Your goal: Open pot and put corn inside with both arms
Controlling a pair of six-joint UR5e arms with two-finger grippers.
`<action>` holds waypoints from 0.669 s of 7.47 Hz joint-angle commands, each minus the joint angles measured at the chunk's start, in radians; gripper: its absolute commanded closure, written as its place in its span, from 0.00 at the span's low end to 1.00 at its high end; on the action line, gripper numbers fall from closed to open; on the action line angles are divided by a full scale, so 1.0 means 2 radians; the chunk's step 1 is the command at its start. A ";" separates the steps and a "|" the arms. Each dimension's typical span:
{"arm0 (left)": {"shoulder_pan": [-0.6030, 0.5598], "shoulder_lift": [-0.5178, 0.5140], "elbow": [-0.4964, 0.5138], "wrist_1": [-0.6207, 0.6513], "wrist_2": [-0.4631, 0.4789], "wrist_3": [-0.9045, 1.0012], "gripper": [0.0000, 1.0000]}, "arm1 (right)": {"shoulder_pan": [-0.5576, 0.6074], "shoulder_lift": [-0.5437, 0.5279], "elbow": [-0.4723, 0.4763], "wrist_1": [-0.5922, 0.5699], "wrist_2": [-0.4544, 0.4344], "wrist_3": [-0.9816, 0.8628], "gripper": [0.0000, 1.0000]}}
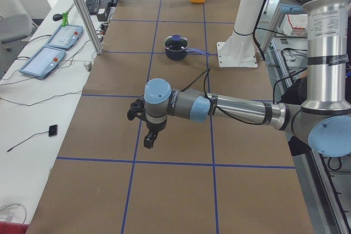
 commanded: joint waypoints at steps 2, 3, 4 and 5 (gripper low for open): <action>0.000 -0.063 -0.004 0.000 -0.002 0.000 0.02 | 0.000 0.043 0.008 0.001 -0.001 0.002 0.00; 0.000 -0.075 0.004 0.002 -0.002 0.000 0.02 | 0.000 0.048 0.005 0.001 -0.002 -0.001 0.00; 0.001 -0.079 0.007 0.000 -0.003 0.001 0.02 | 0.000 0.046 0.007 0.009 -0.003 0.001 0.00; 0.004 -0.086 -0.011 -0.017 -0.002 -0.008 0.02 | 0.000 0.042 -0.001 0.058 -0.004 0.003 0.00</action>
